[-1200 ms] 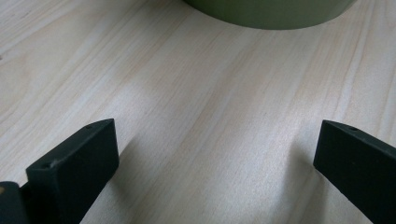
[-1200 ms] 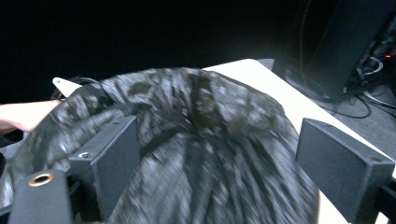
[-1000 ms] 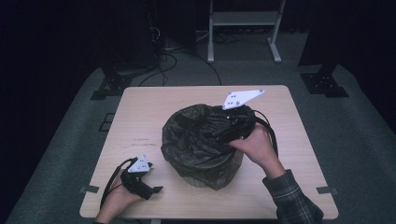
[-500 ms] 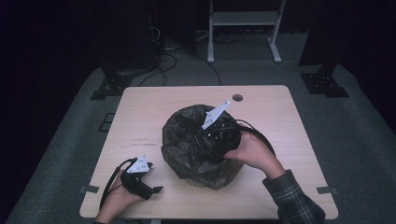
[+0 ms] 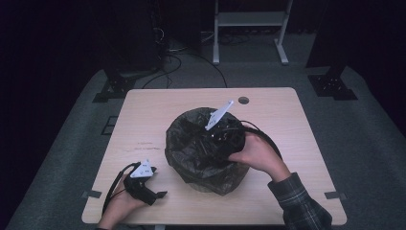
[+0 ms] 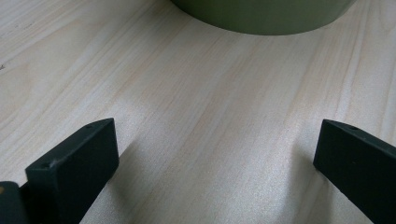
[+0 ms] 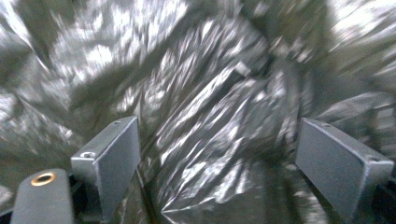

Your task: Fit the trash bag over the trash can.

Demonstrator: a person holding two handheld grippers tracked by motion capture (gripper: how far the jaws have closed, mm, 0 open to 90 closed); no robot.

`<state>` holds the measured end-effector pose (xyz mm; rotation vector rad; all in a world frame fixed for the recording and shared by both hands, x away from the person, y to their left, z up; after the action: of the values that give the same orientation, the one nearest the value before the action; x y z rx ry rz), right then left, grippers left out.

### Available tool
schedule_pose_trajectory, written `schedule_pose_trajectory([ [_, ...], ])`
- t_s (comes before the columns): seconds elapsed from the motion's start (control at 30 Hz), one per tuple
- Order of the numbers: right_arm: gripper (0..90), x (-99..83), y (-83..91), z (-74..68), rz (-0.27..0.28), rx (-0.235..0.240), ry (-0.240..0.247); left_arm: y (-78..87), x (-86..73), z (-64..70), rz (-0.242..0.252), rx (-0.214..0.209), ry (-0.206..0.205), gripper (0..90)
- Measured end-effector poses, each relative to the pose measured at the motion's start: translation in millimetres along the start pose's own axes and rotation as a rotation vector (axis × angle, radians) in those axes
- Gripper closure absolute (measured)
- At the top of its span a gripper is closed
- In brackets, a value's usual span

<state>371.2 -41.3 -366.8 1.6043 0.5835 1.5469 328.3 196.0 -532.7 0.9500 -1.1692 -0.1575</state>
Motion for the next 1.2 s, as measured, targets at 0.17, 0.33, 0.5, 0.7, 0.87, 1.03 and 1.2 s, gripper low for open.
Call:
schedule_pose_trajectory([
  [0.17, 13.5, 19.1, 18.4, 1.3, 0.09, -0.027, 0.006, 0.0, 0.0, 0.0, 0.0, 0.0, 0.0, 0.0],
  [0.33, 13.5, 44.3, 21.1, 1.7, 0.147, -0.035, 0.024, 0.1, -0.2, 0.2, 0.001, -0.002, -0.001, 0.0],
  [0.5, 13.5, 63.7, 6.8, 4.1, 0.147, -0.024, 0.028, 0.3, -0.3, 0.1, 0.0, -0.004, -0.004, 0.0],
  [0.7, 13.5, 74.4, -27.2, 5.2, 0.086, 0.01, 0.022, 0.5, -0.5, 0.3, 0.0, -0.008, -0.005, 0.0],
  [0.87, 13.5, 69.9, -51.4, 2.3, -0.018, 0.054, 0.021, 0.6, -0.6, 0.2, -0.001, -0.009, -0.007, 0.0],
  [1.03, 13.5, 64.5, -65.1, 0.8, -0.114, 0.079, 0.009, 0.6, -0.6, 0.2, -0.001, -0.009, -0.007, 0.0],
  [1.2, 13.6, 68.2, -57.2, 1.2, -0.079, 0.061, 0.025, 0.6, -0.6, 0.1, -0.001, -0.01, -0.008, 0.0],
])
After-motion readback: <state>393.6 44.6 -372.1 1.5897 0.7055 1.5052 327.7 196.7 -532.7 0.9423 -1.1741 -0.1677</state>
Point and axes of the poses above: each handheld gripper's, and its own axes: y roughly backward along the jaws, x roughly out of its top, z roughly to its right, the point moved 7 cm from there along -y, roughly forward along the jaws, and after that the axes turned 6 degrees about y, right-handed, at the moved point
